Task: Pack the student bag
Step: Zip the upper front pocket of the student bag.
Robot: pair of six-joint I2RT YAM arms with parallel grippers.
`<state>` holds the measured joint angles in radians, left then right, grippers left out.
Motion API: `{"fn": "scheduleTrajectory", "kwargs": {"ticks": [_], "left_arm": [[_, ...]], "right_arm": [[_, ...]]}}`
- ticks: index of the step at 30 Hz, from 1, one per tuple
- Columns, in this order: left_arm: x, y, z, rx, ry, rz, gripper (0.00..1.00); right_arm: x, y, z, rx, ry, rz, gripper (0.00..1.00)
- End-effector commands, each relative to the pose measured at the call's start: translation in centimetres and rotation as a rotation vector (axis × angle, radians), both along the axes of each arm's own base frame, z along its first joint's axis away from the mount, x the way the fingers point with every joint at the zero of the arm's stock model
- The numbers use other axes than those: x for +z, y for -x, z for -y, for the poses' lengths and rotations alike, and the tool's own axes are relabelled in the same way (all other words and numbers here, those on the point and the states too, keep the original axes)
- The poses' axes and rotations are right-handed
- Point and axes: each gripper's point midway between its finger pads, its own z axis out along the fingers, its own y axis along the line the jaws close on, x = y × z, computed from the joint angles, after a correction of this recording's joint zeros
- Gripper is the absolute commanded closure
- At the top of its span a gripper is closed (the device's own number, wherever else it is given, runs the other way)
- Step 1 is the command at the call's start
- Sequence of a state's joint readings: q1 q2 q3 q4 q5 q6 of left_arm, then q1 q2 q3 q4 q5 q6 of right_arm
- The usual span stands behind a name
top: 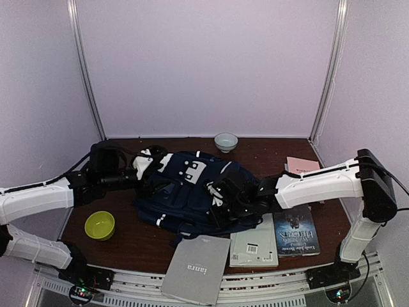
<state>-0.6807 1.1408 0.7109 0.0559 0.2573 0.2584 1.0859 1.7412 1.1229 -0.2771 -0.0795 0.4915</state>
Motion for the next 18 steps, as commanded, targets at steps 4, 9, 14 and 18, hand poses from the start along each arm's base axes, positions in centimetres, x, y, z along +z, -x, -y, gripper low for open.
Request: {"fn": "scheduleTrajectory", "kwargs": {"ticks": [4,9,14,18], "left_arm": [[-3.8,0.1,4.4,-0.371,-0.278,0.178,0.37],[-6.6,-0.5,5.2,-0.428,-0.417,0.231,0.34],[-10.6,-1.6,4.3,-0.451,-0.714,0.187,0.27],[-10.5,-0.8,5.4,-0.495,-0.647,0.154,0.25]], "right_arm": [[2.1,0.8,-0.5,0.024,-0.128,-0.109,1.0],[2.8,0.1,-0.9,0.011,-0.185,-0.141,1.0],[5.4,-1.9,-2.1,-0.003,-0.267,-0.113,1.0],[8.1,-2.7,-3.5,0.02,-0.311,-0.085,1.0]]}}
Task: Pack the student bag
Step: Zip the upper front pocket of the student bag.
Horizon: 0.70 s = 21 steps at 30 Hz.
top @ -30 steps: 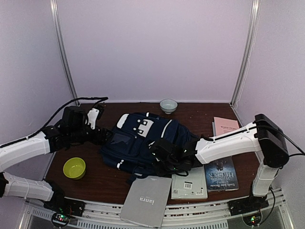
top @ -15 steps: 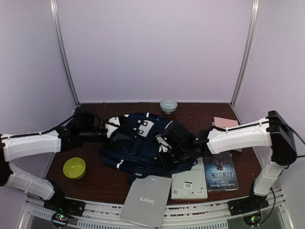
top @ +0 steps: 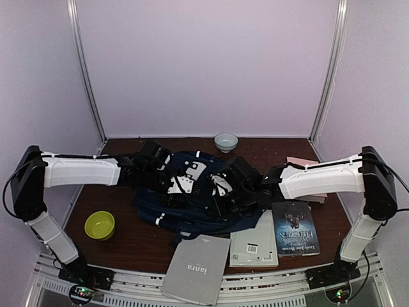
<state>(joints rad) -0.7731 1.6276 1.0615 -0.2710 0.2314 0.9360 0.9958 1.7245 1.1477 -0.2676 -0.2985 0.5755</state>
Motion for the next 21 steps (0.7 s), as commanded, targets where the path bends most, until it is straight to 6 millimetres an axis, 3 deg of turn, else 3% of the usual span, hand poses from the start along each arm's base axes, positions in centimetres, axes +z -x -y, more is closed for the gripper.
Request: {"fn": "scheduleTrajectory", "kwargs": {"ticks": [1,5,7,11,14,18,21], "left_arm": [[0.2,1.0,0.1,-0.061,-0.007,-0.004,0.25],[0.3,1.2,0.5,-0.059,0.018,-0.004,0.26],[-0.1,0.9,0.8,-0.04,0.008,-0.005,0.31],[-0.5,0.1,1.2,0.011,0.011,-0.015,0.55],[-0.2,0.0,1.3,0.02,0.018,-0.016,0.67],[-0.2,0.1,1.2,0.023,0.014,-0.023,1.0],[-0.2,0.2,1.3,0.027,0.018,-0.031,1.0]], "right_arm": [[6.2,-2.0,-3.0,0.012,-0.164,0.086,1.0],[6.6,-1.9,-2.9,0.001,-0.178,0.079,1.0],[7.0,-1.9,-2.8,-0.003,-0.191,0.08,1.0],[7.2,-1.7,-2.5,-0.009,-0.195,0.078,1.0],[6.5,-1.6,-2.3,-0.014,-0.187,0.067,1.0],[5.2,-1.2,-1.7,-0.021,-0.168,0.049,1.0],[3.4,-1.0,-0.7,-0.042,-0.132,0.041,1.0]]}}
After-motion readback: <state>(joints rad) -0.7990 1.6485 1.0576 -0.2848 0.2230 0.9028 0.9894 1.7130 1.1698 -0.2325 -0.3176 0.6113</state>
